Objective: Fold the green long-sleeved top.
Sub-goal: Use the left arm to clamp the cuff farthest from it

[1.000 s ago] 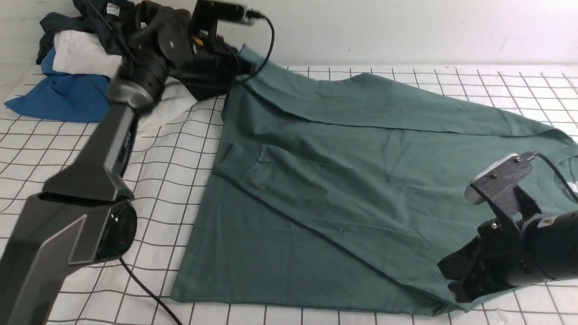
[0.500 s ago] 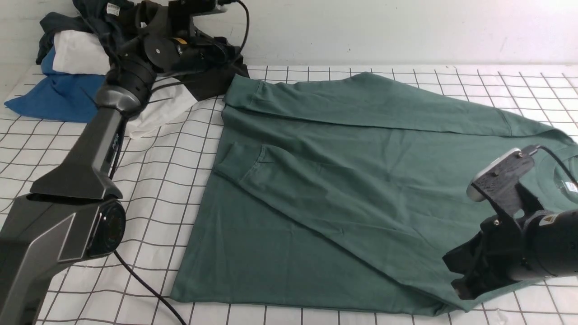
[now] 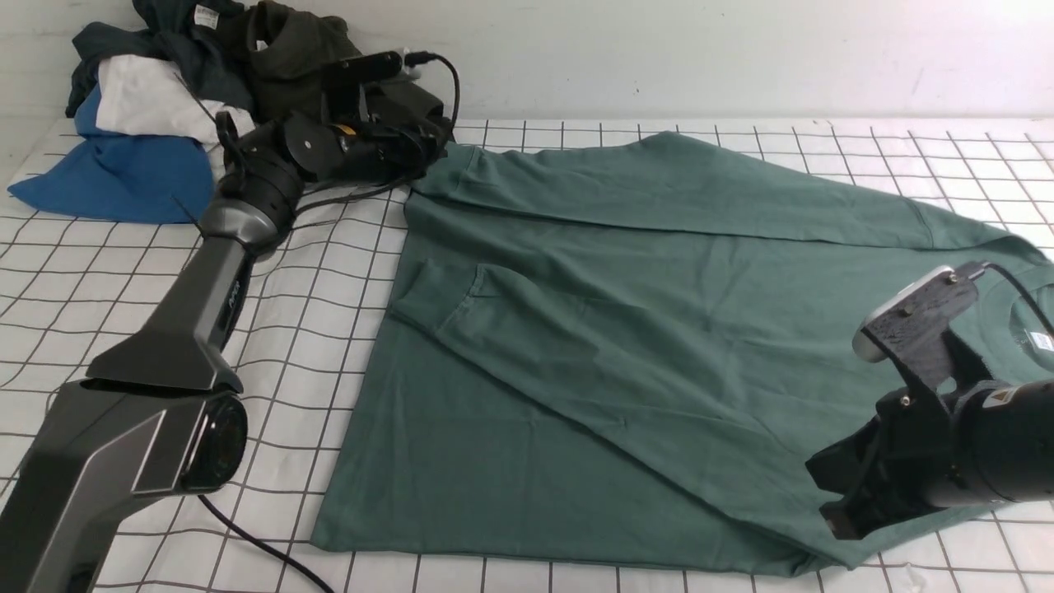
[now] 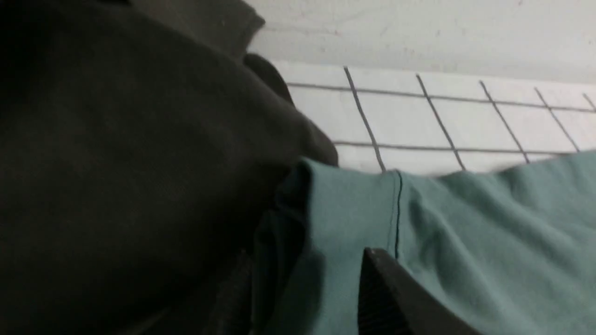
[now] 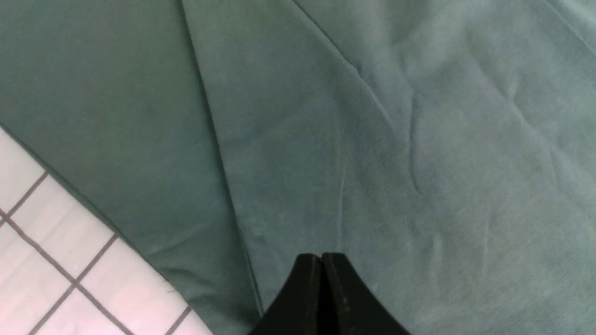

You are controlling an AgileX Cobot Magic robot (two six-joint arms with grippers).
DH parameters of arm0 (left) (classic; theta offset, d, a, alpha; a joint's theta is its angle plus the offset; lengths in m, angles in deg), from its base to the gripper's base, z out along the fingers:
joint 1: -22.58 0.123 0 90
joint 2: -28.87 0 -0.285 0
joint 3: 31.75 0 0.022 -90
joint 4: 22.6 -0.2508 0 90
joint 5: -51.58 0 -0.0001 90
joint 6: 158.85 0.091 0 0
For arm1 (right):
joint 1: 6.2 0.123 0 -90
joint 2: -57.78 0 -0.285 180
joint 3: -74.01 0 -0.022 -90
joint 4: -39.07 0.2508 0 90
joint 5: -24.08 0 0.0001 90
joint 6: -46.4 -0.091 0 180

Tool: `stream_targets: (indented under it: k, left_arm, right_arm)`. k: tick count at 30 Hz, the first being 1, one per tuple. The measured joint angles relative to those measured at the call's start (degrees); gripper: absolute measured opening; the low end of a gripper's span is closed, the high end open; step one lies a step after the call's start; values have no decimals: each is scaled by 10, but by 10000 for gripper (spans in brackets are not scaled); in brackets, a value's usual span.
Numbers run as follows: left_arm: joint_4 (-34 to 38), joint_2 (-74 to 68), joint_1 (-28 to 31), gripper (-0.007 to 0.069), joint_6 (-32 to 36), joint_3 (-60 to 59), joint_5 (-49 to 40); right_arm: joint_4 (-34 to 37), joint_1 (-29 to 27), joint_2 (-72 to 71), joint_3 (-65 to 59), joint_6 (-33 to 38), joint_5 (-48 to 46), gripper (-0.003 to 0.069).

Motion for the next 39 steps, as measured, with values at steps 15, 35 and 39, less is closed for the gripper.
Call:
stream_targets:
  k: [15,35,39]
  left_arm:
    - [-23,62,-12,24,70,-5,-41]
    - [-52,9,-14,104,67,-5,-22]
    - [-49,13,-13,261,67,-5,21]
  right_arm:
    - [14,0,0,0,0,1,-10]
    - [29,0,0,0,10,0,-10]
    - [29,0,0,0,17,2,-10]
